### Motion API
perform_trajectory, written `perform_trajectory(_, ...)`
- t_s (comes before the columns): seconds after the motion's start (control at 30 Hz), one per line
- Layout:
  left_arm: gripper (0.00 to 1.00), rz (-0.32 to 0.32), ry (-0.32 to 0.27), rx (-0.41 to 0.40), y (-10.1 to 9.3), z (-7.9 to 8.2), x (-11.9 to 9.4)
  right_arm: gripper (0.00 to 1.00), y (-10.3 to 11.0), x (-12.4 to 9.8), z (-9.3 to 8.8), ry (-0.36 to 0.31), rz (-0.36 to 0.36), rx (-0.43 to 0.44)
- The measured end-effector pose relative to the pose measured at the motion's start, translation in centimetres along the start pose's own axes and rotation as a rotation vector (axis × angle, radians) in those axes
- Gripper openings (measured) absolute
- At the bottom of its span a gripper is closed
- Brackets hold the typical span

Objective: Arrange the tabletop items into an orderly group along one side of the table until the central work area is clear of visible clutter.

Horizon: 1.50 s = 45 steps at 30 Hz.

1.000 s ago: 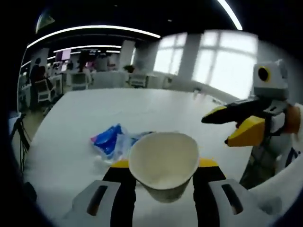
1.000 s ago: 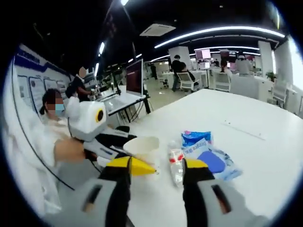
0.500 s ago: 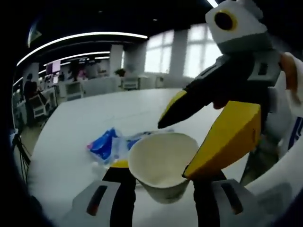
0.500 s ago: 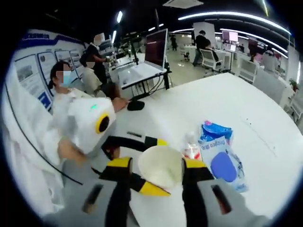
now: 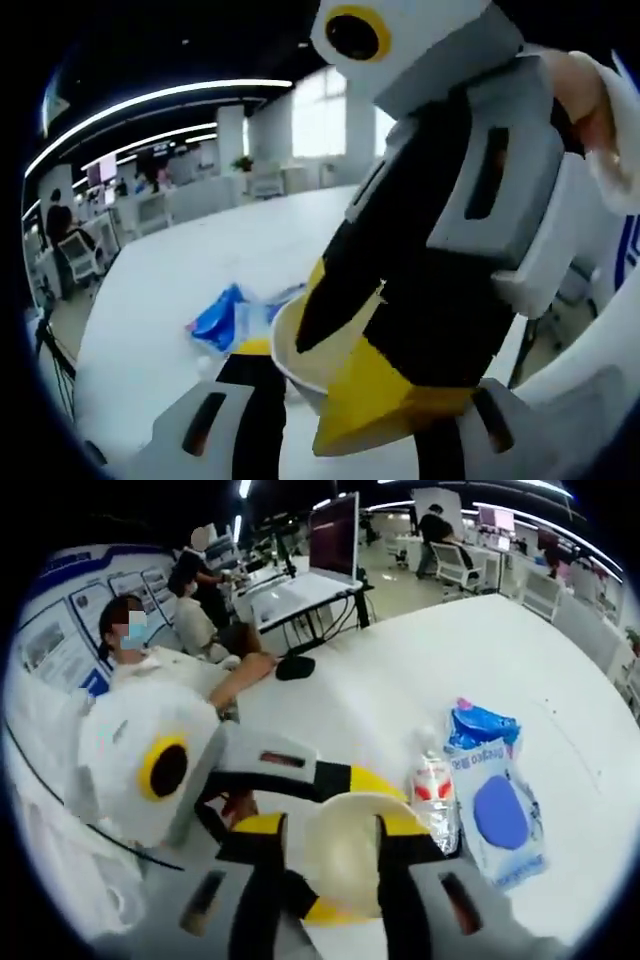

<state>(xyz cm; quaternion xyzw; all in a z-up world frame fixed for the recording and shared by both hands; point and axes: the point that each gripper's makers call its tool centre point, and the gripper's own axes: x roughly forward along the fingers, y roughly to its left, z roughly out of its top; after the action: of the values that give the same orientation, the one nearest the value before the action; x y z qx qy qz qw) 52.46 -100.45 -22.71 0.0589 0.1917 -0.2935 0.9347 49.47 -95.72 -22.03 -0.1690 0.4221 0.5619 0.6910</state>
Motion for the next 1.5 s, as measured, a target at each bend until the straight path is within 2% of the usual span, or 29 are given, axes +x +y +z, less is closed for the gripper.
perform_trajectory(0.1, 0.44, -0.002, -0.010, 0.022, -0.4, 0.5, 0.0, 0.27, -0.1, 0.2, -0.5, 0.011, -0.002, 0.018)
perform_trajectory(0.2, 0.43, -0.001, -0.016, 0.013, -0.4, 0.6, 0.1, 0.17, 0.0, 0.3, -0.7, 0.007, 0.003, 0.034)
perform_trajectory(0.27, 0.41, 0.000, -0.013, 0.017, -0.3, 0.5, 0.0, 0.03, -0.2, 0.2, -0.9, 0.005, -0.017, 0.040)
perform_trajectory(0.3, 0.42, 0.001, -0.016, 0.016, -0.2, 0.6, -0.1, 0.02, -0.3, 0.1, -1.0, 0.000, -0.025, 0.019)
perform_trajectory(0.33, 0.42, 0.006, -0.018, 0.017, -0.1, 0.6, -0.2, 0.00, -0.2, 0.1, -1.0, -0.010, -0.009, 0.073)
perform_trajectory(0.37, 0.42, 0.004, -0.025, 0.014, -0.1, 0.7, -0.3, 0.00, 0.0, 0.1, -0.9, -0.019, 0.007, 0.109)
perform_trajectory(0.5, 0.42, 0.009, -0.039, 0.003, -0.2, 0.9, -0.4, 0.00, -0.2, 0.0, -0.9, -0.016, 0.003, 0.116)
perform_trajectory(0.7, 0.43, 0.002, -0.037, -0.005, -0.4, 0.7, -0.3, 0.00, -0.2, -0.1, -1.2, -0.001, -0.021, 0.093)
perform_trajectory(0.8, 0.44, 0.002, -0.021, -0.022, -0.2, 0.1, -0.4, 0.00, -0.5, -0.2, -1.3, 0.000, -0.039, 0.073)
perform_trajectory(0.93, 0.54, -0.001, -0.018, -0.051, -0.3, -0.6, -0.8, 0.00, -1.1, -0.4, -1.4, 0.005, -0.062, 0.058)
perform_trajectory(1.1, 0.66, 0.009, 0.015, -0.084, 0.2, -2.5, -1.6, 0.00, -1.5, 0.2, -2.9, 0.046, -0.086, 0.018)
perform_trajectory(1.37, 0.71, 0.066, 0.052, -0.158, 2.0, -5.2, -3.6, 0.00, -1.1, 2.5, -5.6, 0.106, -0.090, -0.024)
perform_trajectory(1.43, 0.72, 0.068, 0.057, -0.200, 2.0, -5.9, -4.0, 0.00, -1.1, 2.9, -6.0, 0.115, -0.093, -0.032)
perform_trajectory(1.5, 0.74, 0.073, 0.050, -0.288, 2.1, -6.6, -4.3, 0.00, -1.0, 3.2, -6.5, 0.132, -0.094, -0.039)
